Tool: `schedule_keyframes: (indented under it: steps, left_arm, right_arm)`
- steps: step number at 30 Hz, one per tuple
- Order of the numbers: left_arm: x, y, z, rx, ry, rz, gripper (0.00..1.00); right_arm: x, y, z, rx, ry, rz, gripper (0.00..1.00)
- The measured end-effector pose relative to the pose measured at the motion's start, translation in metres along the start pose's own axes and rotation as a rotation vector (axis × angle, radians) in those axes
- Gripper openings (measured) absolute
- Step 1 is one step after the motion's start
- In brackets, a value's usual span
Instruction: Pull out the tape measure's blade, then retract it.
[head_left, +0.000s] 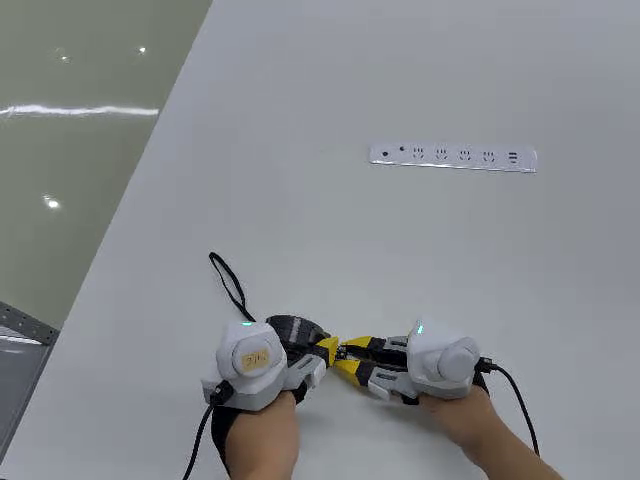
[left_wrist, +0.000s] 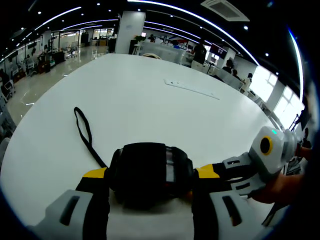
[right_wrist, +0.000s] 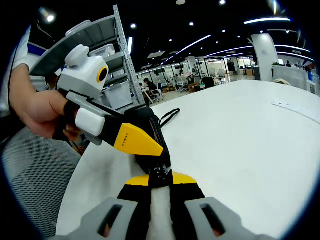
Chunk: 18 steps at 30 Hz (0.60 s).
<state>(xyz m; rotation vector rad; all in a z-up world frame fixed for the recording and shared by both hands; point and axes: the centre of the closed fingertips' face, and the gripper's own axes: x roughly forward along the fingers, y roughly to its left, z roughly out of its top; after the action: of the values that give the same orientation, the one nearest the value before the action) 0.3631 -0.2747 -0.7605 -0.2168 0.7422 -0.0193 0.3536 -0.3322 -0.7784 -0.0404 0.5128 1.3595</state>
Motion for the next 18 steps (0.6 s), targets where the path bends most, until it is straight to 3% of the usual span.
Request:
schedule_keyframes:
  steps: [18]
  left_arm:
    - [-0.0003, 0.0006, 0.0004, -0.016, -0.003, -0.001, 0.64]
  right_arm:
    - [0.006, 0.0015, 0.0023, -0.019, 0.01, 0.026, 0.11]
